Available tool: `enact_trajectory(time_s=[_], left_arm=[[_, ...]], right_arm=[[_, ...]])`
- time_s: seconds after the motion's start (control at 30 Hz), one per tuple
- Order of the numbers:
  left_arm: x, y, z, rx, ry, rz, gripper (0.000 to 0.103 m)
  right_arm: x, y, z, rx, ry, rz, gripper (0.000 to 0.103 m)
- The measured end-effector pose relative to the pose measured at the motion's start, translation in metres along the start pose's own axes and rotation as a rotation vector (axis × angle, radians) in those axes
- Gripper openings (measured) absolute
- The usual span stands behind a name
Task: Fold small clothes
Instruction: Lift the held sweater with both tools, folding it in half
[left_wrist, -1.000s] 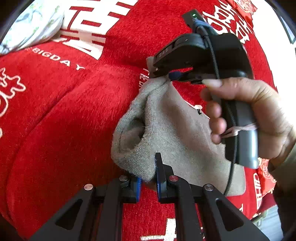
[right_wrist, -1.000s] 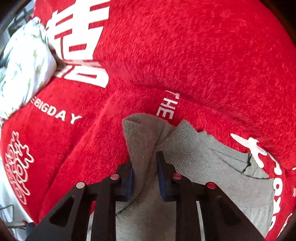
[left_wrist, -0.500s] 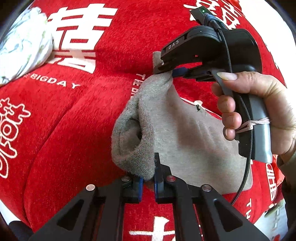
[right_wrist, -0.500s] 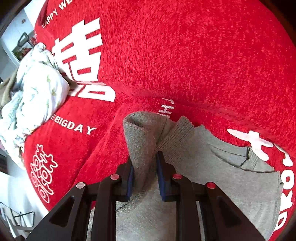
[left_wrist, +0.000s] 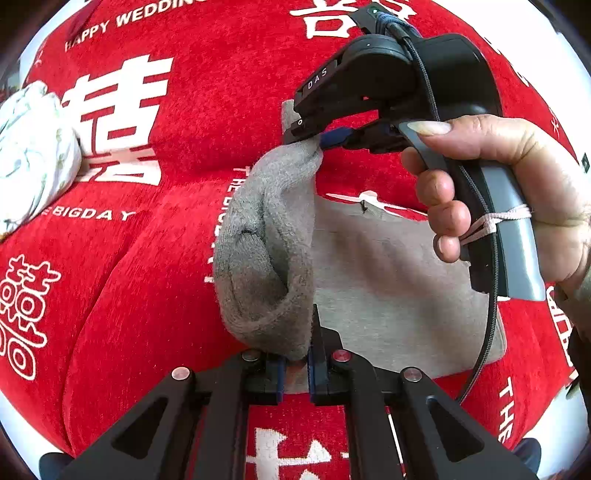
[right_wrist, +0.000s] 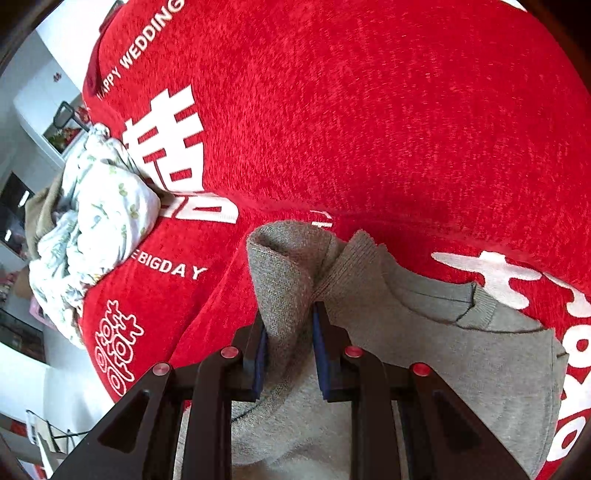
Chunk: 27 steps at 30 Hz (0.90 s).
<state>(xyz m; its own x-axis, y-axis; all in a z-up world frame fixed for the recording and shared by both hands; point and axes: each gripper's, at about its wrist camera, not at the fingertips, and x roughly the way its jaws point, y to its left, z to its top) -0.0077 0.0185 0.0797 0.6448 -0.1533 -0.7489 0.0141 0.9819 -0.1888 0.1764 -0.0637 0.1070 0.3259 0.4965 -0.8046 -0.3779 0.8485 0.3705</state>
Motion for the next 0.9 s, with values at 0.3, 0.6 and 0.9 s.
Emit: enact_trajectory(time_s=[0.3, 0.6, 0.9], left_arm=[[-0.005, -0.041, -0.006, 0.096, -0.011, 0.067, 0.009], [0.002, -0.095, -0.017, 0.239, -0.011, 0.154, 0.009], [0.010, -0.135, -0.024, 0.322, 0.013, 0.155, 0.009]], right_arm=[[-0.028, -0.035, -0.009, 0.040, -0.042, 0.044, 0.024], [-0.059, -0.083, -0.025, 0.079, -0.086, 0.109, 0.024], [-0.073, -0.112, -0.029, 0.083, -0.094, 0.166, 0.024]])
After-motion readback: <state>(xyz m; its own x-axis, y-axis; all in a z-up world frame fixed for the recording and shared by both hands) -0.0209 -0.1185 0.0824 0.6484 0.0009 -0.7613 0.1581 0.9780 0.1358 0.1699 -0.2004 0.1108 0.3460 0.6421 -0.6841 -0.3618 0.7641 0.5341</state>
